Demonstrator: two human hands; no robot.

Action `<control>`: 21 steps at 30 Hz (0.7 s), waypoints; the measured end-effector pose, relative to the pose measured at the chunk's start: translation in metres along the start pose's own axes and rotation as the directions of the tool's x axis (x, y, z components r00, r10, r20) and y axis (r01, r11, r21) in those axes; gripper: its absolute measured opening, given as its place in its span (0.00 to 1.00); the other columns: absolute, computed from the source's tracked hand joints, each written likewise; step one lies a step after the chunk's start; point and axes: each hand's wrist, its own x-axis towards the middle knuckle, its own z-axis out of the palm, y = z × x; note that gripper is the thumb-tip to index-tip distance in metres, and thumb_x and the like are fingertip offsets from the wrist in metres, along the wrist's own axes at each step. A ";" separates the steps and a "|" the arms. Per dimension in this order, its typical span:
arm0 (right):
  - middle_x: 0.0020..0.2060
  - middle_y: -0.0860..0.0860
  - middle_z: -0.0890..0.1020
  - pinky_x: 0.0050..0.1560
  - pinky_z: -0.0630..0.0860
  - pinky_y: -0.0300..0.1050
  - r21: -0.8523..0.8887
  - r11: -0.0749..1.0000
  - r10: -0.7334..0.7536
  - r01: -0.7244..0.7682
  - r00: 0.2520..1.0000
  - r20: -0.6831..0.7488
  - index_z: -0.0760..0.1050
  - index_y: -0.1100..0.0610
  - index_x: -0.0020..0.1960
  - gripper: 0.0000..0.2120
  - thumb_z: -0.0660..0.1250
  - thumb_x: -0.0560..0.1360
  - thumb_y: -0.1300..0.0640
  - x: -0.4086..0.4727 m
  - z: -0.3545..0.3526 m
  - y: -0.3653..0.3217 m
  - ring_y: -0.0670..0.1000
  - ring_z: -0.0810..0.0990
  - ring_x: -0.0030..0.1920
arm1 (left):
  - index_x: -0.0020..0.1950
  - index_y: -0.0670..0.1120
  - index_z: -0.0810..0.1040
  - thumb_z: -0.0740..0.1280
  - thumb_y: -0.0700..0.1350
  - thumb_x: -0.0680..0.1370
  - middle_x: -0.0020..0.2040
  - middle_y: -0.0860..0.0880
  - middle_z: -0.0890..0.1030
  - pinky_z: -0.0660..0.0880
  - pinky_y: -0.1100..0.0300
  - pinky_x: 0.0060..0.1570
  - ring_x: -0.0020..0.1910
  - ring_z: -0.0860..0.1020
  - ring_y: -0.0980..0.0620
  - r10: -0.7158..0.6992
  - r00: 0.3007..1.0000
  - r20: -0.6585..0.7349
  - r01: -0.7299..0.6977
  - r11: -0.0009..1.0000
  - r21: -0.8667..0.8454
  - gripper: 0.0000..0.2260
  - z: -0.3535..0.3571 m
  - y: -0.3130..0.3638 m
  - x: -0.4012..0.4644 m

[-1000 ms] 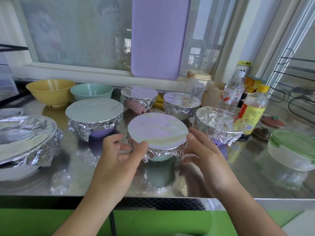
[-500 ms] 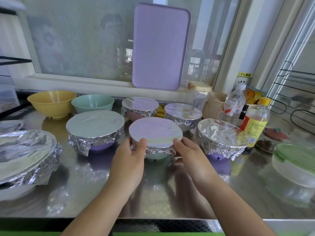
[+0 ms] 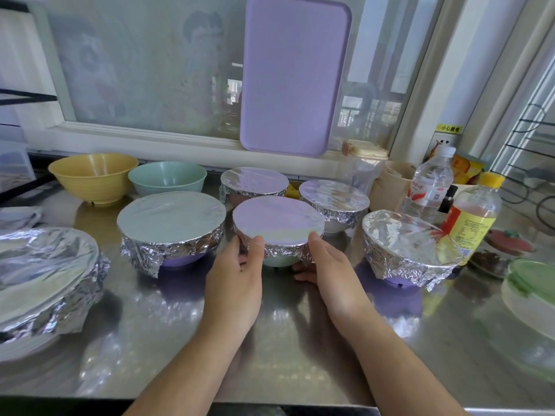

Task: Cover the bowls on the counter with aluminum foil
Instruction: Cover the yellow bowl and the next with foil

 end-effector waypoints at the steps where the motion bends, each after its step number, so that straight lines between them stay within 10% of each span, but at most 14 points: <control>1: 0.49 0.49 0.86 0.54 0.84 0.57 0.008 1.000 -0.001 0.001 1.000 0.002 0.85 0.51 0.54 0.18 0.60 0.86 0.44 0.000 -0.001 0.000 0.52 0.83 0.46 | 0.60 0.57 0.81 0.60 0.62 0.83 0.50 0.58 0.85 0.74 0.63 0.51 0.52 0.82 0.62 -0.002 1.000 0.005 0.002 1.000 0.001 0.14 0.000 0.000 -0.001; 8: 0.34 0.58 0.84 0.38 0.79 0.48 -0.108 0.993 -0.062 0.040 0.975 -0.211 0.80 0.56 0.44 0.17 0.62 0.85 0.49 -0.020 -0.007 -0.006 0.56 0.81 0.32 | 0.54 0.49 0.82 0.64 0.48 0.84 0.51 0.54 0.84 0.70 0.77 0.41 0.47 0.80 0.68 0.035 0.998 -0.042 -0.036 0.999 -0.038 0.07 -0.005 0.005 -0.012; 12: 0.37 0.47 0.83 0.46 0.75 0.50 -0.295 0.934 -0.303 0.201 0.885 -0.355 0.78 0.50 0.44 0.09 0.62 0.82 0.55 -0.033 -0.012 -0.015 0.52 0.81 0.43 | 0.57 0.52 0.78 0.67 0.47 0.82 0.53 0.57 0.78 0.69 0.76 0.45 0.50 0.78 0.66 0.028 0.998 -0.057 -0.026 0.999 0.039 0.04 -0.028 0.008 -0.032; 21: 0.37 0.50 0.85 0.39 0.76 0.49 -0.128 0.922 -0.358 0.364 0.931 0.071 0.79 0.51 0.43 0.07 0.64 0.77 0.57 -0.077 0.104 -0.117 0.57 0.81 0.37 | 0.48 0.54 0.80 0.67 0.52 0.77 0.40 0.56 0.85 0.81 0.50 0.52 0.44 0.85 0.53 0.076 0.984 -0.163 -0.080 0.997 -0.014 0.04 -0.144 0.081 -0.019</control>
